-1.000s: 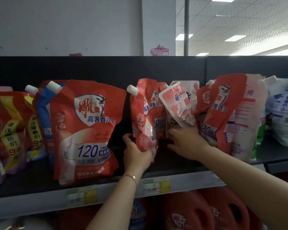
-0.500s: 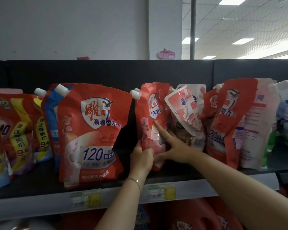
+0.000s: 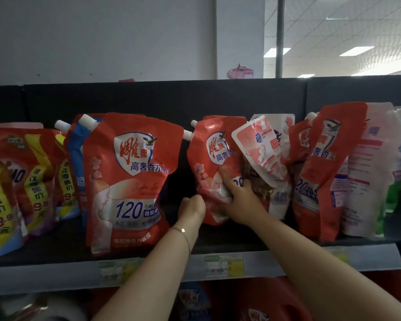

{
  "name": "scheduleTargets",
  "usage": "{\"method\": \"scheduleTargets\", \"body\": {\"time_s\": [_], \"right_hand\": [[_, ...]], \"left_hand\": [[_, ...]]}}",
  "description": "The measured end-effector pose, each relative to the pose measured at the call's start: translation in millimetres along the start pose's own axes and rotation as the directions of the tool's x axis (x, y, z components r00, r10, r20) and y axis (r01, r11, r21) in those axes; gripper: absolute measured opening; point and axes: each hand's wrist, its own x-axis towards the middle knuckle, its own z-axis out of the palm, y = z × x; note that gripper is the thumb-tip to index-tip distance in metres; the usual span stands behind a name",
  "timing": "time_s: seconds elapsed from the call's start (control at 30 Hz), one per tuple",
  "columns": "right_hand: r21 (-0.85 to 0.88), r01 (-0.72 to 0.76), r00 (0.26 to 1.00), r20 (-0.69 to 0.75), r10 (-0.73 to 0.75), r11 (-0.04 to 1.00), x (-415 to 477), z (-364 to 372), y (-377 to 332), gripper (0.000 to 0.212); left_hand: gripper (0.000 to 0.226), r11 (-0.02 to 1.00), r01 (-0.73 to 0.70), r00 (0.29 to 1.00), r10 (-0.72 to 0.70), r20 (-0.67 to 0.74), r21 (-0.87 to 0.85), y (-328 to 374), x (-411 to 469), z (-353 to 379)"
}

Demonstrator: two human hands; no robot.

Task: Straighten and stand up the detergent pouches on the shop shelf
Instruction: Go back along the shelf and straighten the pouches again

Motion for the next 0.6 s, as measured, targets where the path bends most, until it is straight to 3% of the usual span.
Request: {"method": "scheduleTargets", "body": {"time_s": [0.2, 0.33, 0.43, 0.6], "right_hand": [[-0.108, -0.069, 0.993, -0.108, 0.057, 0.992, 11, 9, 6, 0.089], [-0.056, -0.14, 0.974, -0.186, 0.128, 0.989, 21, 20, 9, 0.083], [-0.09, -0.171, 0.968, -0.201, 0.15, 0.981, 24, 20, 16, 0.086], [-0.127, -0.158, 0.968, -0.213, 0.129, 0.979, 23, 17, 20, 0.09]], "left_hand": [[0.048, 0.999, -0.024, 0.99, 0.018, -0.137, -0.038, 13, 27, 16], [0.043, 0.993, 0.014, 0.984, 0.007, -0.179, 0.115, 20, 58, 21], [0.042, 0.986, 0.044, 0.991, -0.023, -0.133, 0.159, 23, 76, 24], [0.056, 0.999, -0.05, 0.999, 0.05, -0.004, -0.013, 24, 102, 38]]}}
